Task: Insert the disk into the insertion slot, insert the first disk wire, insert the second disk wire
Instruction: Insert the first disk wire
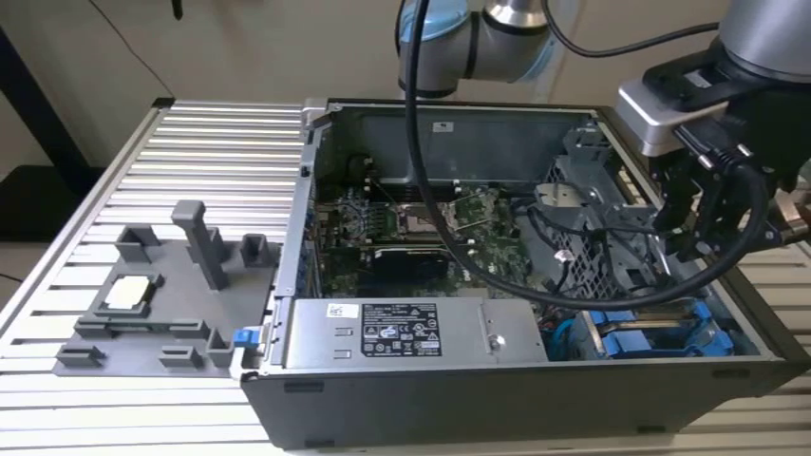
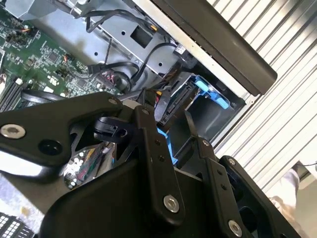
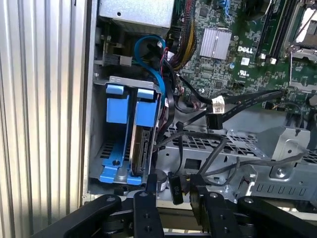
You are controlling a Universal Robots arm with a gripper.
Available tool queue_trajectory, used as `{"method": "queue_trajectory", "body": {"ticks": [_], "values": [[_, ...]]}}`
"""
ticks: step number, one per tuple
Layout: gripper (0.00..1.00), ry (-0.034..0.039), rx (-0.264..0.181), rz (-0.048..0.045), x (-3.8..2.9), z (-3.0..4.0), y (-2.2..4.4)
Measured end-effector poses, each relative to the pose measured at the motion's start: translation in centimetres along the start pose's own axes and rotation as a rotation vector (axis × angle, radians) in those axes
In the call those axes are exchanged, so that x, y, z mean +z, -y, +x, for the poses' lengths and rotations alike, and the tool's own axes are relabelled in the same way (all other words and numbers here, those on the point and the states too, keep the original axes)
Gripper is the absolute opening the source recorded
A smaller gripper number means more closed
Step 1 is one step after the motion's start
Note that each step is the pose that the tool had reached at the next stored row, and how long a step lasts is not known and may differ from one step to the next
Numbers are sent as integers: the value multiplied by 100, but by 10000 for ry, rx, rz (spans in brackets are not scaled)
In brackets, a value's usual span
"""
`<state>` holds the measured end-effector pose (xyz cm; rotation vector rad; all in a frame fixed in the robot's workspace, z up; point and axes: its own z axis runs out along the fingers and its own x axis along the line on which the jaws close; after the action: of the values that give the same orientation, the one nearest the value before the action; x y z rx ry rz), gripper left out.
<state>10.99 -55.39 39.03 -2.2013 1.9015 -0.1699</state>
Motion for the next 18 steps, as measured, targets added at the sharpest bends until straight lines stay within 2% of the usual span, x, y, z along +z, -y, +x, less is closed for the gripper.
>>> {"method": "queue_trajectory", "body": {"ticks": [11,13,15,18], "values": [[40,17,-69,5,17,-10,9],[38,17,-70,5,17,-13,10],[25,16,-70,5,18,-17,11],[20,15,-70,5,17,-18,11]]}}
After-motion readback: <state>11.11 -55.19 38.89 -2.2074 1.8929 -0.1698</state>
